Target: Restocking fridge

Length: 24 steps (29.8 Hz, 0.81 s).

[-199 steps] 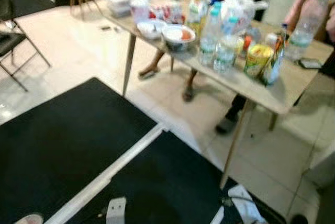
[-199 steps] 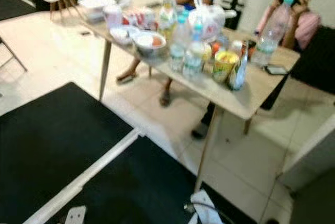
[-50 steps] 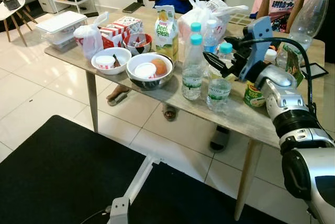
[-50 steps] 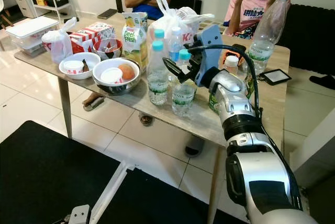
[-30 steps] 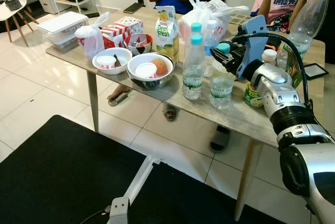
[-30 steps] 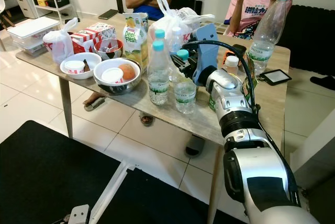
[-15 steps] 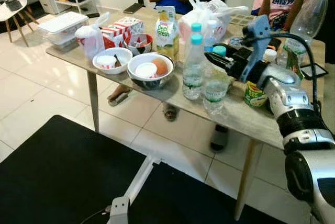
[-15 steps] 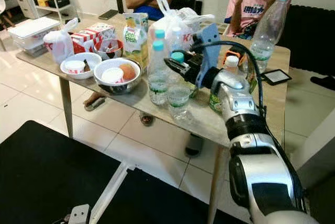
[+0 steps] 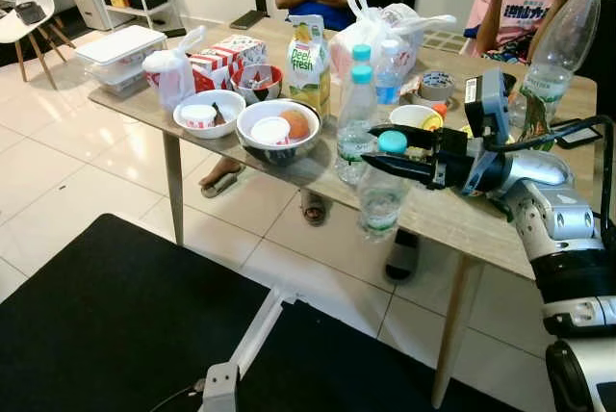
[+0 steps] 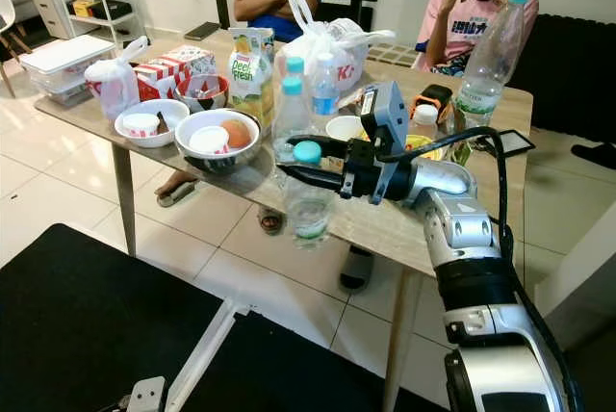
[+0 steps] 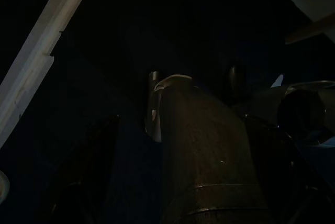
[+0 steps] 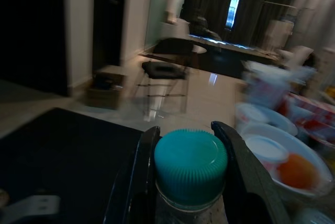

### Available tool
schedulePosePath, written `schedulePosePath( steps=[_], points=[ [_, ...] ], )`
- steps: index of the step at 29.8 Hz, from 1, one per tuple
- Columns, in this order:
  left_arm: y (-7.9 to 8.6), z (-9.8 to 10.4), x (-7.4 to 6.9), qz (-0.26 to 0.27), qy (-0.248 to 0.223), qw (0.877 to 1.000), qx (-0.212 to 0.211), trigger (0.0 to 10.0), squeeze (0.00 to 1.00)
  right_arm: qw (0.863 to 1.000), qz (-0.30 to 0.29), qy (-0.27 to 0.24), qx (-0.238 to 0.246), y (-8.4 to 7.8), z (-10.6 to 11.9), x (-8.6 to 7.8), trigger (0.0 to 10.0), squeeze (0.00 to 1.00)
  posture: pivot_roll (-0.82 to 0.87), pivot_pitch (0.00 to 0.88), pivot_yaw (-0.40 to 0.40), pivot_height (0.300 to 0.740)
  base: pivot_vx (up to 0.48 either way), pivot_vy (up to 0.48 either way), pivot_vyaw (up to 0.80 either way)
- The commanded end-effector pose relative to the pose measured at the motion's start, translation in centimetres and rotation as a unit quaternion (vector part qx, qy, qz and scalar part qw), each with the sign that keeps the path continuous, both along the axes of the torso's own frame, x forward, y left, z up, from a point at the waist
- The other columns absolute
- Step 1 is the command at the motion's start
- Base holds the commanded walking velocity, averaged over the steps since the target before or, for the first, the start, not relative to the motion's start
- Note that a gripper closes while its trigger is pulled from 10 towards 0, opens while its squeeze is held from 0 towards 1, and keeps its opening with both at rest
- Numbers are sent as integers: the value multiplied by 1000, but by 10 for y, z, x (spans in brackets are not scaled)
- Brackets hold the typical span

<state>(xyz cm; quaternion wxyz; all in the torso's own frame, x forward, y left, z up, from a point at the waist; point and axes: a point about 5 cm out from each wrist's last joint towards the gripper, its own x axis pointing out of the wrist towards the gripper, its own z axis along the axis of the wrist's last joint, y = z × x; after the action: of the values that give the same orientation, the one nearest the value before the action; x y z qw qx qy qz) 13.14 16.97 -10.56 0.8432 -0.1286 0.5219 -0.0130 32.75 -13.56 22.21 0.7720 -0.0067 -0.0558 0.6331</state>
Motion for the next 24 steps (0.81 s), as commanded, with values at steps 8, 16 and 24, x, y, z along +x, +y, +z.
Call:
schedulePosePath(
  steps=[8,16,24],
  points=[
    [2,-3,-10,3,22,1000,-1,10000,0,996,57,51,-52,12,-34,-19,0,0,-40,0,29,740,0,0,0],
    [3,-3,-10,1,23,1000,1,10000,0,964,-33,115,-238,-6,-115,-22,4471,0,-39,0,28,740,0,0,0],
    [3,-3,-10,-1,23,1000,3,10000,0,923,-116,207,-304,-37,-166,-31,10000,0,-42,0,28,740,0,0,0]
  ],
)
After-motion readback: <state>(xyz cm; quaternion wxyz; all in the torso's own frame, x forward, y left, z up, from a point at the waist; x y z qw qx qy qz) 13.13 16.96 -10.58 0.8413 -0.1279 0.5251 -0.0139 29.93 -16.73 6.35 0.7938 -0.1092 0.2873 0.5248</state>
